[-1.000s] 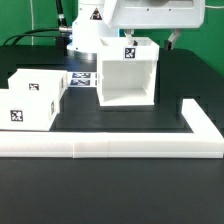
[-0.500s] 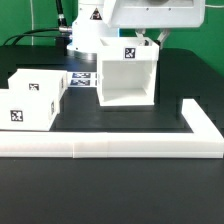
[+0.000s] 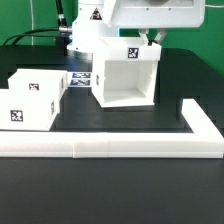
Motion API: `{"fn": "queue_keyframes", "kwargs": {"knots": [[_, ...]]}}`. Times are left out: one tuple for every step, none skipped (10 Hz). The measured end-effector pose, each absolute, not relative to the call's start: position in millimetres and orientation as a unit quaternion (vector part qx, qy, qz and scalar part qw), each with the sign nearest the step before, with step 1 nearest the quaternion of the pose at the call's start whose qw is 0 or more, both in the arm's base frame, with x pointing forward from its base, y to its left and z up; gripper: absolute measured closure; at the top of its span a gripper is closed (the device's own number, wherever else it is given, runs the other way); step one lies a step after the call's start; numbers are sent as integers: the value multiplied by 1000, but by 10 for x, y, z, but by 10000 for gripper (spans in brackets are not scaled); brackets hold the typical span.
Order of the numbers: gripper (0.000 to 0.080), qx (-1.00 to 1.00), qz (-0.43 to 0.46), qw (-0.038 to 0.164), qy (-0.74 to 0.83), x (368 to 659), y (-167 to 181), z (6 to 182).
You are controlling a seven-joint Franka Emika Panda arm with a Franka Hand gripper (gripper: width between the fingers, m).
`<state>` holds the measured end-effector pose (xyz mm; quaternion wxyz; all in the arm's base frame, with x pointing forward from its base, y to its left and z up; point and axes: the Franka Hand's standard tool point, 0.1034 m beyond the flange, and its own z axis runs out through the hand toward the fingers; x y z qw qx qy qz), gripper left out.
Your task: Assemble drawer
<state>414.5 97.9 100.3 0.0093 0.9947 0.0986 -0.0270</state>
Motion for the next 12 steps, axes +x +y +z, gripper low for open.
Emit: {"fn": "queue_keyframes", "kwargs": {"knots": [[762,995,-27,9,99,4145,979,1003],[762,995,-27,9,99,4145,979,1003],[762,994,-27,9,103,4188,973,1000],[762,994,-21,6,103,4352,964,1004],[762,995,-14,4,100,4516,968,1007],[762,995,-9,1,99,4664,962,1008],[762,996,-1,-2,92,4858,957,1010],[762,996,7,-3,89,5041,933,1010],[762,996,17,-5,83,5228,907,1012],[762,996,29,-6,79,5415,895,1015],[762,997,36,-7,74,5482,894,1017],[762,997,35,-7,70,5470,905,1016]]}}
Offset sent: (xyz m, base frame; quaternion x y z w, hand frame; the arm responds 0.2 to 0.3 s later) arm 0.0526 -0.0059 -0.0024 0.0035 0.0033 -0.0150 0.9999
